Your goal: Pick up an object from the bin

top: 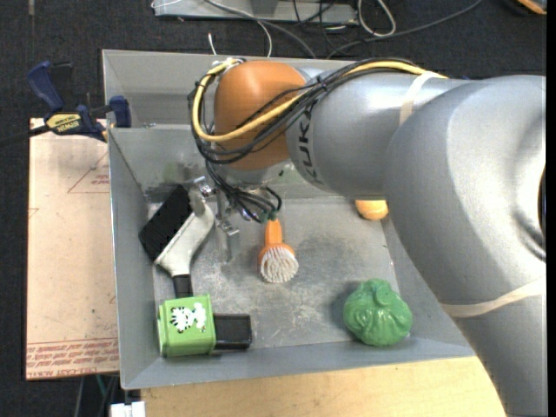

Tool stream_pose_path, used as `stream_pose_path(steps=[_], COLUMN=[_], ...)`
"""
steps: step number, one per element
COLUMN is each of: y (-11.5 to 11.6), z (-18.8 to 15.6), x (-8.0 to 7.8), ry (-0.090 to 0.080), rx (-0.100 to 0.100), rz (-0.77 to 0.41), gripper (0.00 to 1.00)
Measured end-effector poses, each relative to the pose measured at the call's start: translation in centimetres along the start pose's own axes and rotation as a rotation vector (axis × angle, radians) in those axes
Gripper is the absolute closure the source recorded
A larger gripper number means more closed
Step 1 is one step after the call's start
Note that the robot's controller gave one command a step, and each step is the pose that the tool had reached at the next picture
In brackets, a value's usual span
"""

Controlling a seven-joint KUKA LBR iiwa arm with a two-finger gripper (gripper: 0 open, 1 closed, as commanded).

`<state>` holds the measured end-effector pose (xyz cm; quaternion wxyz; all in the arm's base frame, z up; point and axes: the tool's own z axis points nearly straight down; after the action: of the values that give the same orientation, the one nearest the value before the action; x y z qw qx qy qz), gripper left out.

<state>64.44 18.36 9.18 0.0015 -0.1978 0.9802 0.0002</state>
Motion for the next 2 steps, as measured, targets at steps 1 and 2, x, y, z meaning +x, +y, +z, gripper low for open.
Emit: stream_pose_path(steps=[1,2], y=[3.8,4.0], z=[-1.6,1.5], x=[-0.3,-1.4], ry=[-0.008,-0.014], rx=[-0.003,0.002], rz=[-0.126,-0.279], gripper=[0.00,0.00])
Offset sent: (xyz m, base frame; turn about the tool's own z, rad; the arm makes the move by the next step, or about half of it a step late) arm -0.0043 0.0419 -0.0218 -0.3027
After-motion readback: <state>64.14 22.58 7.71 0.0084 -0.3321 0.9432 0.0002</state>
